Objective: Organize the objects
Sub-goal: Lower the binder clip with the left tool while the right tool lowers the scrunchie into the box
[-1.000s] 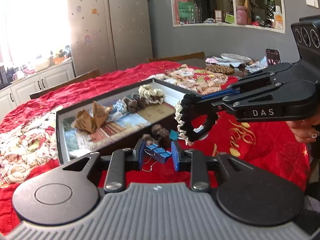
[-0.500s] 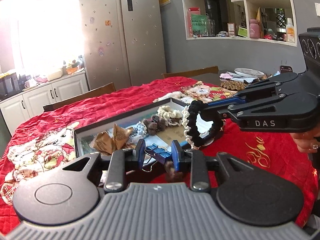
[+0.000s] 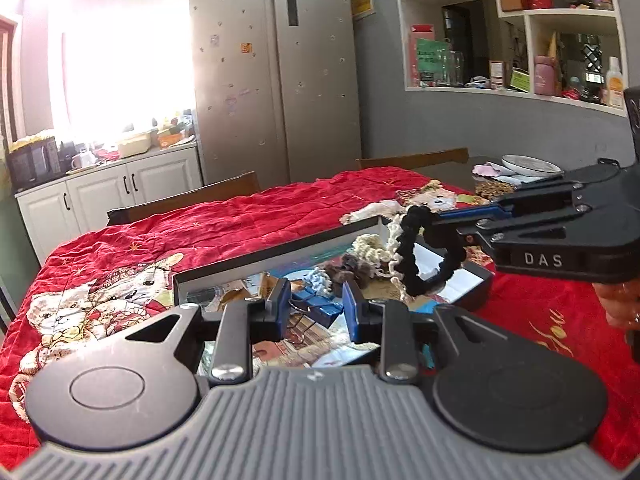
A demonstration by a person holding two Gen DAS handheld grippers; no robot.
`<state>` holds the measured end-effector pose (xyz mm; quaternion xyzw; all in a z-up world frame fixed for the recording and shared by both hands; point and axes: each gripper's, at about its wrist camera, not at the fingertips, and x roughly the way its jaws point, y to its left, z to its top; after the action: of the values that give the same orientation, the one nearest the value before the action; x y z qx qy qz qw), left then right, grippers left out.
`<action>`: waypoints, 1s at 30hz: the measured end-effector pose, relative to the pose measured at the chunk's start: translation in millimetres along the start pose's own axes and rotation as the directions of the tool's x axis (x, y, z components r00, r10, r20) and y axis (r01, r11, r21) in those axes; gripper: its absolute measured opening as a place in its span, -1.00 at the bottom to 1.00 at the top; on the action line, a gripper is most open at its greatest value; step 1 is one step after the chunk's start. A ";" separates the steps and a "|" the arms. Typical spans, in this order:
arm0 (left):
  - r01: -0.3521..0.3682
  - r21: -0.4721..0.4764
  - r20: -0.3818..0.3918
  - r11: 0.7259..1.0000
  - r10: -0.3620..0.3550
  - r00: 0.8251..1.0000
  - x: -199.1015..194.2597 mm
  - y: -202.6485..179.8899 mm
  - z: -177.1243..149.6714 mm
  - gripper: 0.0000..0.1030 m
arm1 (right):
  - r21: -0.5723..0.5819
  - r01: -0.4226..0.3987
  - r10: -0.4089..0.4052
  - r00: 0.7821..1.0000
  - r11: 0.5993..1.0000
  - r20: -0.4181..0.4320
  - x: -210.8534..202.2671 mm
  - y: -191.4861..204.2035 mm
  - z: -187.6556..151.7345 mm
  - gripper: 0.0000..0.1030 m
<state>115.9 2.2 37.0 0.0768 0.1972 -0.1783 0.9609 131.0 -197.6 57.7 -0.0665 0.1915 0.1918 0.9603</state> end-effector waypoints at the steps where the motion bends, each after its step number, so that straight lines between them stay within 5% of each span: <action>1: -0.006 -0.003 -0.002 1.000 0.006 1.000 3.1 1.5 1.1 -0.38 | 0.003 0.000 0.000 1.000 1.000 -0.003 2.7 -0.5 0.1 -0.77; 30: -0.083 -0.119 -0.118 0.989 0.069 0.991 83.9 33.1 -18.4 -0.38 | 0.113 -0.009 0.026 0.989 0.994 -0.149 105.1 -13.4 -22.1 -0.77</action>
<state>193.8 10.6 -11.3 0.0346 0.2590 -0.1243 0.9572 218.3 -178.3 -3.2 -0.0252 0.2741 0.1838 0.9436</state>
